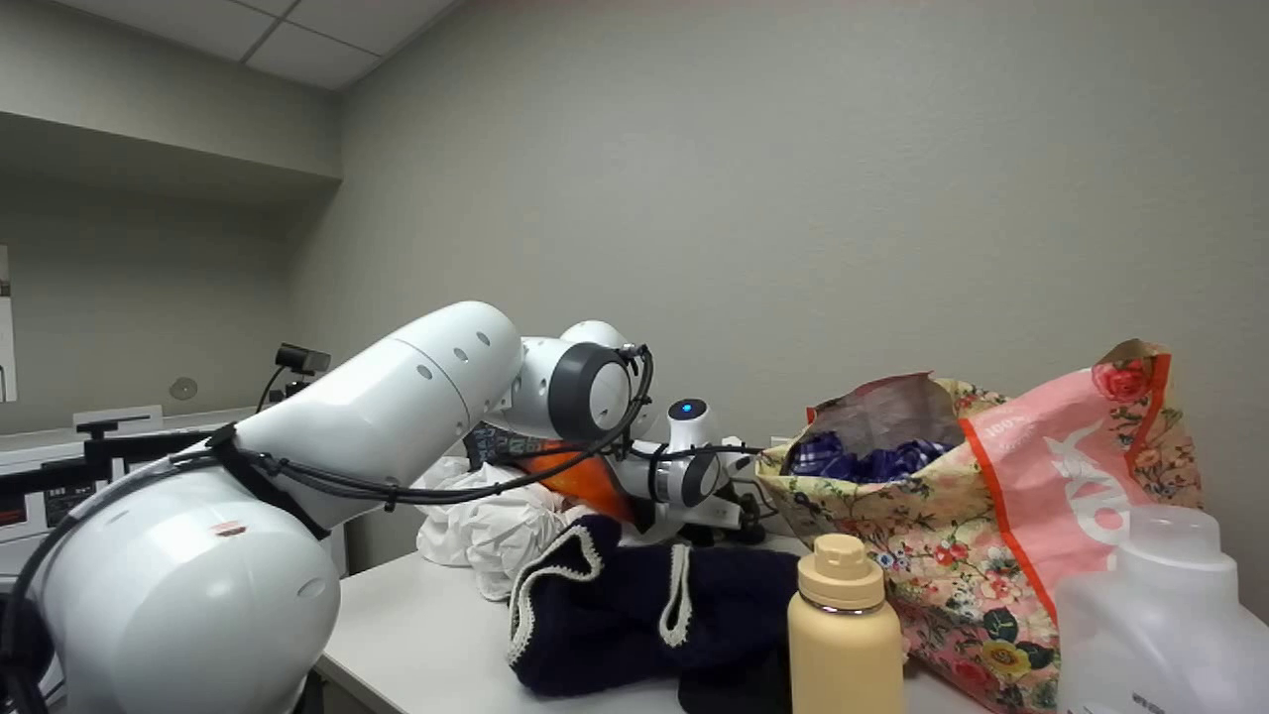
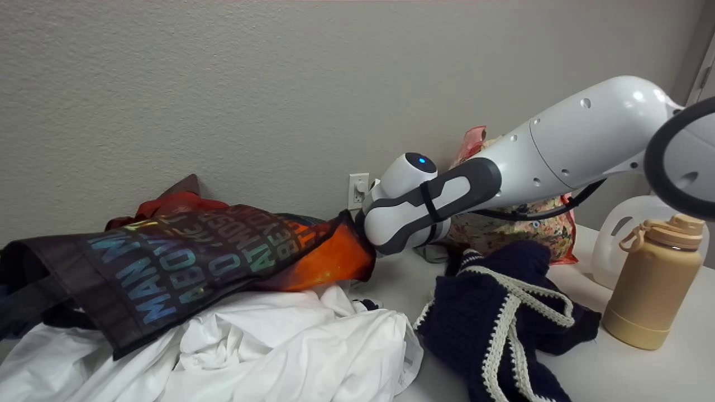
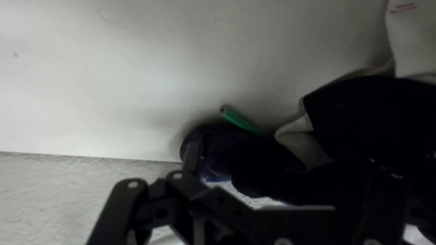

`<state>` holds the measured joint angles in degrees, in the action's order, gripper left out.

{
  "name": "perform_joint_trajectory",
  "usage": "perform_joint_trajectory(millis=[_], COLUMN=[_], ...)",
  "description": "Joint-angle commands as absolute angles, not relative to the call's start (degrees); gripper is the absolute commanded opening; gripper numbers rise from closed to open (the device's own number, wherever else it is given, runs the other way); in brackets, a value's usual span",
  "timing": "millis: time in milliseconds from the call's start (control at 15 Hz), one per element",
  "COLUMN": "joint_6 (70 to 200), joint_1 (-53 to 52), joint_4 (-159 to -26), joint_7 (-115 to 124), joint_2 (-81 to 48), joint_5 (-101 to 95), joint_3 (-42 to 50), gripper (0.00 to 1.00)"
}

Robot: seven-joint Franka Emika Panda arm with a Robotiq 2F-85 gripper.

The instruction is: Move the socks to the left

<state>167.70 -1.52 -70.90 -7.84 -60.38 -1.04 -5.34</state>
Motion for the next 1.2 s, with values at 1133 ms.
perform_joint_trajectory(millis=[1133], joint_6=[161.59], joint_1=[5.45], joint_4=[-51.80], joint_7=[-24.41], joint_2=[-74.09], joint_5=[-1.22], joint_3=[-18.47], gripper=[0.86])
